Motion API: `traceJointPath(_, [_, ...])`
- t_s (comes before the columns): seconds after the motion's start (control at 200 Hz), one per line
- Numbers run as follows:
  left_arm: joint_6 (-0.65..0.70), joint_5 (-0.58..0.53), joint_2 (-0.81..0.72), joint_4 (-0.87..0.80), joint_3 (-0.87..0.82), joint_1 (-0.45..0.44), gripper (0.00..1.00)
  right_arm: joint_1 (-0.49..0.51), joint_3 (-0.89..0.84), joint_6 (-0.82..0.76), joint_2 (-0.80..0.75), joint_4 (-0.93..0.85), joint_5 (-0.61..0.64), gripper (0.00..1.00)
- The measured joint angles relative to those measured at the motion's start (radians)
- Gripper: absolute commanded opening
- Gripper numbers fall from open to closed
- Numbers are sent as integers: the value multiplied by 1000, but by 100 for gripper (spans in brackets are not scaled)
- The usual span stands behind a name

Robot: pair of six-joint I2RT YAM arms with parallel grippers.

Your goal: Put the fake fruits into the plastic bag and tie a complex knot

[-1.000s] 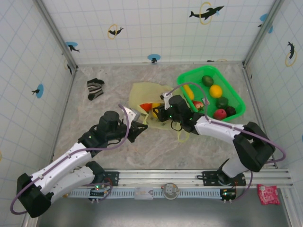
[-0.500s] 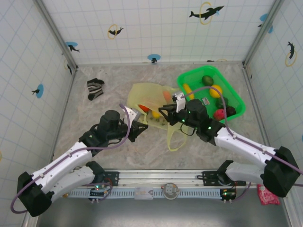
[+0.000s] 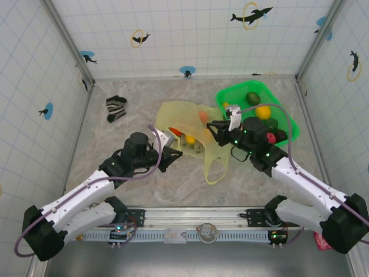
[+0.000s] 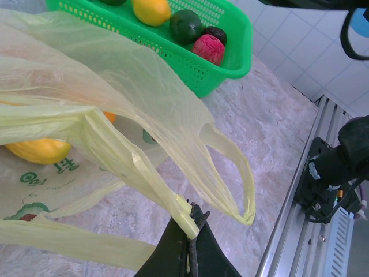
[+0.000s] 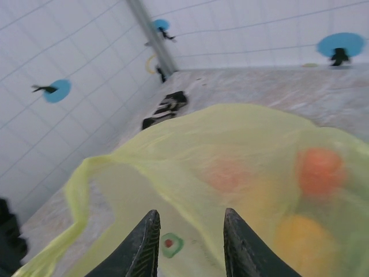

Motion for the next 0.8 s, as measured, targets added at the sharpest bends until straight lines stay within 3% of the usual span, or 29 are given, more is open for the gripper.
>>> traceJointPath(0.21, [20,14,13,31,0,0,0,-206,68,27,48,-142,79,37])
traceJointPath(0.43, [20,27,18,79,-36,0,0,-384,193,16,235,-287,167,54])
traceJointPath(0.601, [20,46,38,101,-58,0,0,-432,289,-44,388,-377,282,65])
traceJointPath(0.801, [20,53,40,109,-61,0,0,-464,533,-123,636,-485,405,71])
